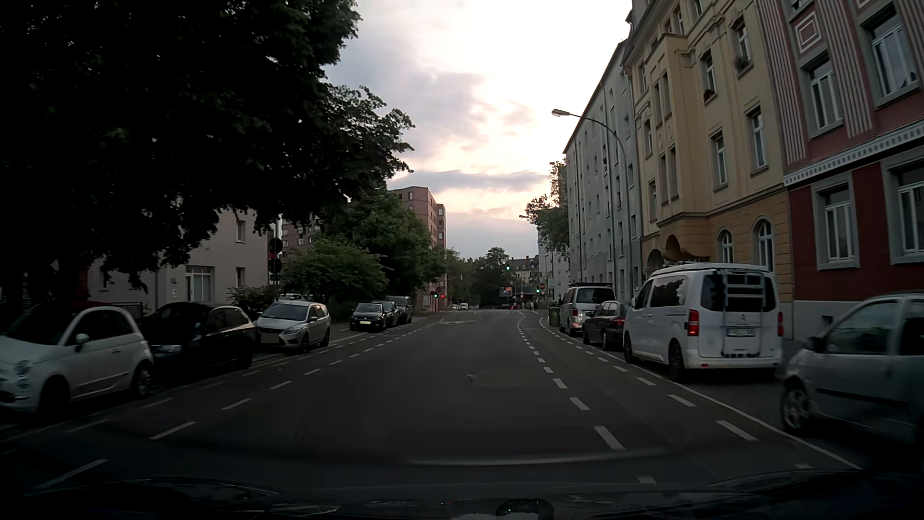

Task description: Follow the waypoints while adhering to traffic rules and regulations

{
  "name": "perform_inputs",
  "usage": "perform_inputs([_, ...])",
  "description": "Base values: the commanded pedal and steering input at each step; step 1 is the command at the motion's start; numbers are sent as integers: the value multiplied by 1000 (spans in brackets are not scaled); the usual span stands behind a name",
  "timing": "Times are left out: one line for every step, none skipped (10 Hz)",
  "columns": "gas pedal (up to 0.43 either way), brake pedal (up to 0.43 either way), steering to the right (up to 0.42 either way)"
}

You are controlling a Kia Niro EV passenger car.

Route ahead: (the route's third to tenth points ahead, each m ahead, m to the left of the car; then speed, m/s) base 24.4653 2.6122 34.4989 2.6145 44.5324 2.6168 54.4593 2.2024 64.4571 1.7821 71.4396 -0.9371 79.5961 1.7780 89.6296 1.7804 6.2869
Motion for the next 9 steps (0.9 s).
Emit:
perform_inputs([98, 0, 8])
perform_inputs([98, 0, 8])
perform_inputs([98, 0, 8])
perform_inputs([87, 0, 8])
perform_inputs([87, 0, 8])
perform_inputs([87, 0, 7])
perform_inputs([87, 0, 6])
perform_inputs([87, 0, 7])
perform_inputs([87, 0, 6])
